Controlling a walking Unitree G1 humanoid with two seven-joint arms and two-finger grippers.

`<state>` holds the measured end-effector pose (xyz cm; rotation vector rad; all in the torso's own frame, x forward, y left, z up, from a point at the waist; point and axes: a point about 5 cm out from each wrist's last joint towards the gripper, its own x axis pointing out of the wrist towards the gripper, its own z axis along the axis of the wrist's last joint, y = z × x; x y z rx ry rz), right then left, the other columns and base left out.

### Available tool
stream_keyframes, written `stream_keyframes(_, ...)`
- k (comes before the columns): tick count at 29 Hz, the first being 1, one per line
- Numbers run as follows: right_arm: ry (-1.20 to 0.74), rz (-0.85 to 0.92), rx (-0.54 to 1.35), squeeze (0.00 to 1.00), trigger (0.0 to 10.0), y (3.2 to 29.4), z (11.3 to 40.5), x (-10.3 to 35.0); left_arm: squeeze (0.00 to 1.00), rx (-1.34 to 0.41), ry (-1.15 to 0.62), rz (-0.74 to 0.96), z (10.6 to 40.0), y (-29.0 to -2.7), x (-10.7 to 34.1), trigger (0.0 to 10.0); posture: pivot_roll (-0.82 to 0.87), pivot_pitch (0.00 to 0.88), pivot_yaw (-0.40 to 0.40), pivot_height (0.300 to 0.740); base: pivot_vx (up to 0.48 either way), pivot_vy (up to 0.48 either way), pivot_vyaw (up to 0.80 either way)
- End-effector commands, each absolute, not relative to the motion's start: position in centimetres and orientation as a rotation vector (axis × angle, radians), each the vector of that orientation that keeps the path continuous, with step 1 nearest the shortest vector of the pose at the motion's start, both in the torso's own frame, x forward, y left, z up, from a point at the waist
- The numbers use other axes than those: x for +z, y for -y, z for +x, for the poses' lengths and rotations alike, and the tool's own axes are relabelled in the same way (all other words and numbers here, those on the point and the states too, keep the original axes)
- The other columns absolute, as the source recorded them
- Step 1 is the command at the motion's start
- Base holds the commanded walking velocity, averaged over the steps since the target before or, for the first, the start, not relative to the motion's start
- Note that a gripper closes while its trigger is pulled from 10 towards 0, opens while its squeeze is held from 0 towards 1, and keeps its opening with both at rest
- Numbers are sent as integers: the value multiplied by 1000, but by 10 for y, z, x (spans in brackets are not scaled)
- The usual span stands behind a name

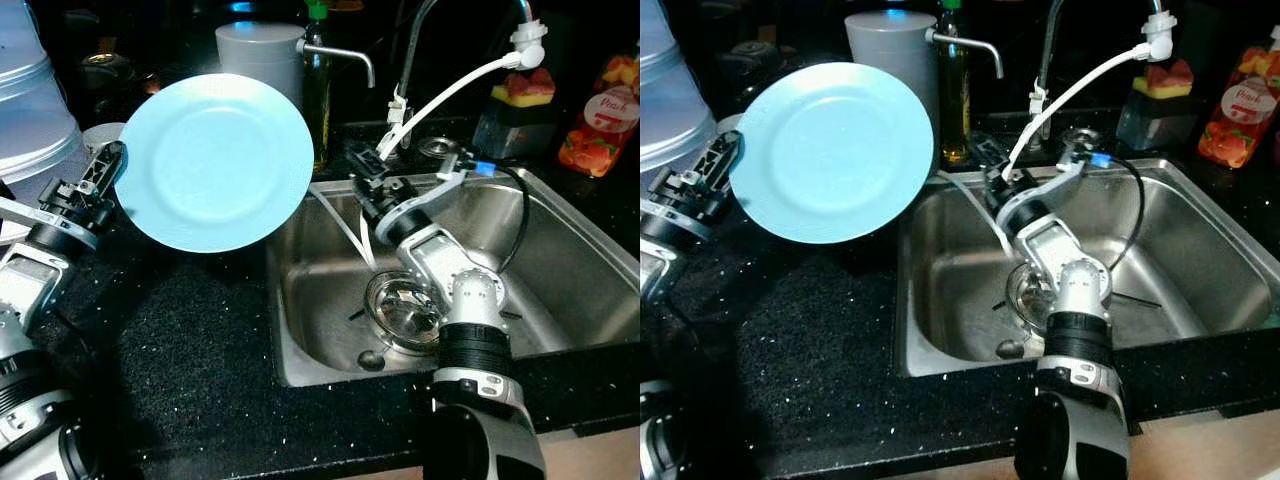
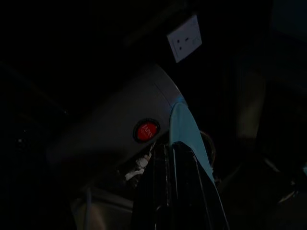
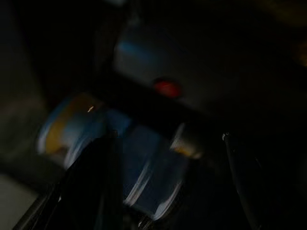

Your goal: Kitchen organization

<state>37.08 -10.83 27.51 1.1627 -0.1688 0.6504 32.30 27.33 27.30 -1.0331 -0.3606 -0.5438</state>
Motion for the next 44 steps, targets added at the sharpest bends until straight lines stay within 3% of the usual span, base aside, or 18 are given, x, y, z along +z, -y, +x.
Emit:
stream_keyframes(1,181,1166,697,0,10000,105,367,278,0,-544,366,-1049,323,-273,272,0,18,41,34,740,0,0,0)
stream_keyframes(10,216,1031,890,0,10000,90,350,288,0,-540,363,-1060,326,-272,272,0,22,42,39,740,0,0,0)
stream_keyframes(24,87,788,883,0,10000,69,348,266,0,-563,363,-1063,326,-267,275,0,27,47,35,740,0,0,0)
stream_keyframes(25,84,793,877,0,3961,69,348,265,0,-563,361,-1062,326,-267,275,0,26,47,36,740,0,0,0)
stream_keyframes(26,86,805,862,0,0,70,349,264,0,-561,352,-1059,326,-266,272,0,26,49,37,740,0,0,0)
stream_keyframes(44,150,839,788,0,0,81,353,266,0,-519,253,-983,330,-260,264,0,28,48,46,740,0,0,0)
